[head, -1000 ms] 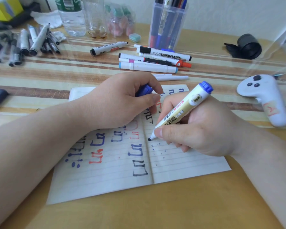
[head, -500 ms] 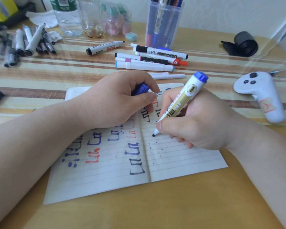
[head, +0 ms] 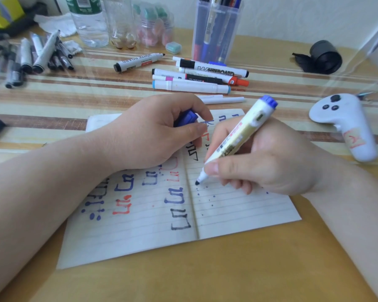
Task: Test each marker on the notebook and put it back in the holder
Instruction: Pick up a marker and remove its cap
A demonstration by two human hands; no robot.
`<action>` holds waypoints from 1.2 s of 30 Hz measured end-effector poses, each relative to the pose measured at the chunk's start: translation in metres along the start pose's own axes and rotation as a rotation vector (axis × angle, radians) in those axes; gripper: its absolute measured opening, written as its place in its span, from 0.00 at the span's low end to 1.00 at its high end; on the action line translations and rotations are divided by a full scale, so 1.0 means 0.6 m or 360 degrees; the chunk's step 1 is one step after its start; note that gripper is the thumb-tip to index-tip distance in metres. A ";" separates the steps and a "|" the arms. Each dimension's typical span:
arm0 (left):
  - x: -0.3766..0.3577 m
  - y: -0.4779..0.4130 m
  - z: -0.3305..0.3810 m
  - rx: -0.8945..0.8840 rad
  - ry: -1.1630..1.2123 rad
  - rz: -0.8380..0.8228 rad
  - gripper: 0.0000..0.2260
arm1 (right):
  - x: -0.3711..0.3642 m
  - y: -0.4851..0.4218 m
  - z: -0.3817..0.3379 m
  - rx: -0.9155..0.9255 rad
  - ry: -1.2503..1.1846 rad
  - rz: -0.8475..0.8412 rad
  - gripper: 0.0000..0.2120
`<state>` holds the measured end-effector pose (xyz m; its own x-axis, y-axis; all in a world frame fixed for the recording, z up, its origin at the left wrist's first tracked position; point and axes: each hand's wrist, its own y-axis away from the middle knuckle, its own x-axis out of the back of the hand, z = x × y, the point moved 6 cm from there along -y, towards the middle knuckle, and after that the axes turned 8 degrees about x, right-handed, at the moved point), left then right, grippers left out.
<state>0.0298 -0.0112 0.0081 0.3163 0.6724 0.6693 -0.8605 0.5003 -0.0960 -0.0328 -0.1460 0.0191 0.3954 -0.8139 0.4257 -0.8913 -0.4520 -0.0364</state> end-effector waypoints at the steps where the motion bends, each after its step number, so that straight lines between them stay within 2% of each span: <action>1: 0.001 0.001 0.003 -0.0013 -0.0018 0.0012 0.07 | 0.005 0.001 0.004 0.0015 -0.0123 0.0061 0.05; 3: 0.001 0.002 0.005 -0.0013 -0.0029 0.0008 0.12 | 0.017 0.000 0.013 0.0029 -0.0273 0.0180 0.03; 5: 0.000 0.002 0.005 0.0020 0.0010 -0.0021 0.15 | 0.019 -0.002 0.019 0.0063 -0.0252 0.0207 0.03; 9: 0.003 0.005 0.007 0.0069 0.0011 0.0008 0.11 | 0.018 -0.005 0.018 0.0125 -0.0341 0.0228 0.02; 13: 0.011 0.009 0.010 0.0060 -0.0109 0.0144 0.10 | 0.039 -0.006 0.019 0.0265 -0.0501 0.0540 0.02; 16: 0.008 0.010 0.012 0.0094 -0.0135 0.0089 0.10 | 0.055 -0.001 0.019 0.0364 -0.0516 0.0745 0.03; 21: 0.002 0.008 0.014 0.0019 -0.0160 0.0019 0.14 | 0.046 0.005 0.014 0.0402 -0.0527 0.0724 0.10; 29: -0.010 0.006 0.016 -0.0218 -0.0314 -0.0060 0.12 | 0.040 0.012 0.004 0.0463 -0.0542 0.0734 0.10; 33: -0.014 0.007 0.016 -0.0302 -0.0376 -0.0035 0.20 | 0.036 0.007 -0.002 0.0484 -0.0371 0.0729 0.09; 36: -0.009 0.011 0.020 -0.0292 -0.0183 -0.0016 0.14 | 0.039 0.003 -0.002 0.0455 -0.0243 0.0743 0.09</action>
<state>0.0178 -0.0179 0.0127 0.2679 0.6053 0.7495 -0.7669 0.6049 -0.2144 -0.0254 -0.1654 0.0300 0.0200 -0.9850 0.1711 -0.8921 -0.0948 -0.4417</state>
